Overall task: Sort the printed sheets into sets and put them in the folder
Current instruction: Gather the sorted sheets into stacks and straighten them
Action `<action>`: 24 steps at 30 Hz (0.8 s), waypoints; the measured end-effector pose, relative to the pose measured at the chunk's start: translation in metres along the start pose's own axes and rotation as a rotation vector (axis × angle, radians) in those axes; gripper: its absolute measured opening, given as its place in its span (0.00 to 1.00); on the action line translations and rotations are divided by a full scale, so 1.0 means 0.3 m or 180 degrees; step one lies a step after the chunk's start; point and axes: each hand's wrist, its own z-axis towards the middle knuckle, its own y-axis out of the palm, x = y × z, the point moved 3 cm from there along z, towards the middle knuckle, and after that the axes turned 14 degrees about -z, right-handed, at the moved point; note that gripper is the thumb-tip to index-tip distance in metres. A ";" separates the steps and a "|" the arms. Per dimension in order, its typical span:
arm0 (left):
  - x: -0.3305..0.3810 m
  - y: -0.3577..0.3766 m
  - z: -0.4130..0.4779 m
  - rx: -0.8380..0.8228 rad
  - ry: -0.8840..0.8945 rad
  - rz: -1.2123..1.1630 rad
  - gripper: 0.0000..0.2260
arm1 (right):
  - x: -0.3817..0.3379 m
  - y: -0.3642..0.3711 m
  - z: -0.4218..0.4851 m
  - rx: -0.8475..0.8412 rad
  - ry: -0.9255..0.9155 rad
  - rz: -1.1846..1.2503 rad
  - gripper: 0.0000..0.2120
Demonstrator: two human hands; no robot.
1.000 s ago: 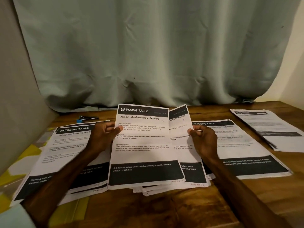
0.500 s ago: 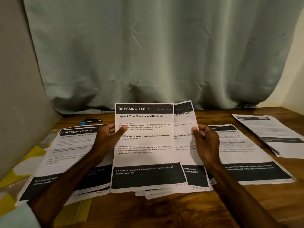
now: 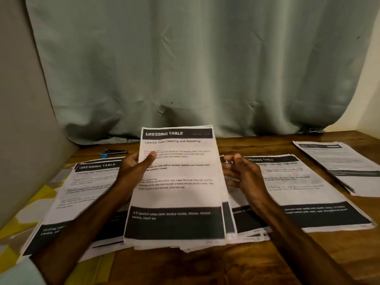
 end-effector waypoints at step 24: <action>0.003 -0.118 0.090 0.0249 -0.0146 -0.0264 0.13 | 0.060 -0.085 0.188 -0.0023 0.0004 -0.2914 0.12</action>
